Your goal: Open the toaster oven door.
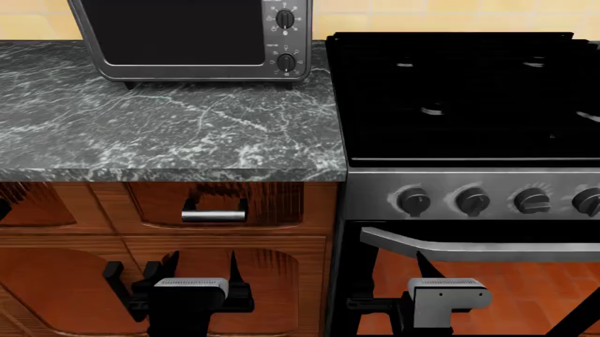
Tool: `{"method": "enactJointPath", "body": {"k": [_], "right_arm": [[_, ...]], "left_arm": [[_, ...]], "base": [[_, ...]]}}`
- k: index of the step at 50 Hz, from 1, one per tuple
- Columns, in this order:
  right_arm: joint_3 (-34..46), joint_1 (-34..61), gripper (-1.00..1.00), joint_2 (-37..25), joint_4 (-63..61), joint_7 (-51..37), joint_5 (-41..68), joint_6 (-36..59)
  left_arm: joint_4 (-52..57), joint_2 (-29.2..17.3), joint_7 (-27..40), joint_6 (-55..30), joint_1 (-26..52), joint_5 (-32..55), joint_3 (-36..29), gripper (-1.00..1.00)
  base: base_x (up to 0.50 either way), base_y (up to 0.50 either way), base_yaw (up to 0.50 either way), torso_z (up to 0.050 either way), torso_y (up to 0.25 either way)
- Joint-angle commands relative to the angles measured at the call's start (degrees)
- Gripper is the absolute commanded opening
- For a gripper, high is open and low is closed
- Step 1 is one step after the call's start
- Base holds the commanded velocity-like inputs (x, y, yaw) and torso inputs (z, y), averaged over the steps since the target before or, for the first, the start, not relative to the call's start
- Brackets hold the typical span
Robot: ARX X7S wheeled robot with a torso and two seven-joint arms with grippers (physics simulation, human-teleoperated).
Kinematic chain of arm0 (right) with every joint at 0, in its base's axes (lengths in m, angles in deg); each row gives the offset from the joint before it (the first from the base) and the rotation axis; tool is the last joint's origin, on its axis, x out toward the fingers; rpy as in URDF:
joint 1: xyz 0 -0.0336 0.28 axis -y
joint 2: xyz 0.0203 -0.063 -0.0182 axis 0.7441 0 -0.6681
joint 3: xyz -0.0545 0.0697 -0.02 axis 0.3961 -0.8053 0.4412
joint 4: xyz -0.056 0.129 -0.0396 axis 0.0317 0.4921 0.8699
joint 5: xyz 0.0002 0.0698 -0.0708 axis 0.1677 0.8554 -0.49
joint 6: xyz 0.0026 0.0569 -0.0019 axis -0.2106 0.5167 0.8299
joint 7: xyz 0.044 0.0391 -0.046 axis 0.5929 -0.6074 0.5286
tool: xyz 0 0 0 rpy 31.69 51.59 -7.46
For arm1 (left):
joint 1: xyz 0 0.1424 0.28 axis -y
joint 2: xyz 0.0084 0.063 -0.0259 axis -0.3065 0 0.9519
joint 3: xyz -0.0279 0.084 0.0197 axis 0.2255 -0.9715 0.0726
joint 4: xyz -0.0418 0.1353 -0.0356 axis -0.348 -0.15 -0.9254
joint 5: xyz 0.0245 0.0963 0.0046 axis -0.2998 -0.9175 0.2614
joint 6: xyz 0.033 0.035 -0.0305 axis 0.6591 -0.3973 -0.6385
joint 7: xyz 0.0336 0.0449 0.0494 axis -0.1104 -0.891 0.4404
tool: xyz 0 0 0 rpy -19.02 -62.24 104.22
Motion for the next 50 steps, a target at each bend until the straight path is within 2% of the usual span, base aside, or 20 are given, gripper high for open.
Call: {"method": "enactJointPath", "body": {"k": [1,13,24,35,42,50], "right_arm": [[1.37,-0.14,1.00,-0.90,-0.31,-0.97,0.78,-0.03],[4.00,-0.33,1.00,-2.74,-0.90,-3.29,2.48,0.53],[3.17,5.58,1.00,-5.03,-8.39,-4.11,5.07,8.71],[2.38,15.48,1.00,-7.41,-14.86,-3.71,9.18,22.03],[2.75,24.79,1.00,-8.77,-12.76,-3.58,9.57,27.85],[2.92,32.21,1.00,-9.73,-9.74,-3.36,9.99,31.45]], "left_arm": [[-0.05,-1.03,0.17,-0.25,0.08,1.41,-1.22,1.00],[1.33,-3.08,-0.09,-1.27,0.47,5.53,-2.98,1.00],[14.72,-7.02,-0.30,-15.05,3.27,8.03,-3.72,1.00],[22.26,-12.25,-0.24,-29.58,13.21,11.47,-0.05,1.00],[24.87,-15.13,-0.06,-39.73,22.28,13.33,1.13,1.00],[22.77,-16.25,-0.23,-45.15,29.62,15.03,2.34,1.00]], "base": [[0.00,0.00,0.00,0.000,0.000],[0.00,0.00,0.00,0.011,0.000],[0.00,0.00,0.00,0.050,0.000],[0.00,0.00,0.00,0.050,0.000],[0.00,0.00,0.00,0.050,0.000],[0.00,0.00,0.00,0.050,0.000]]}}
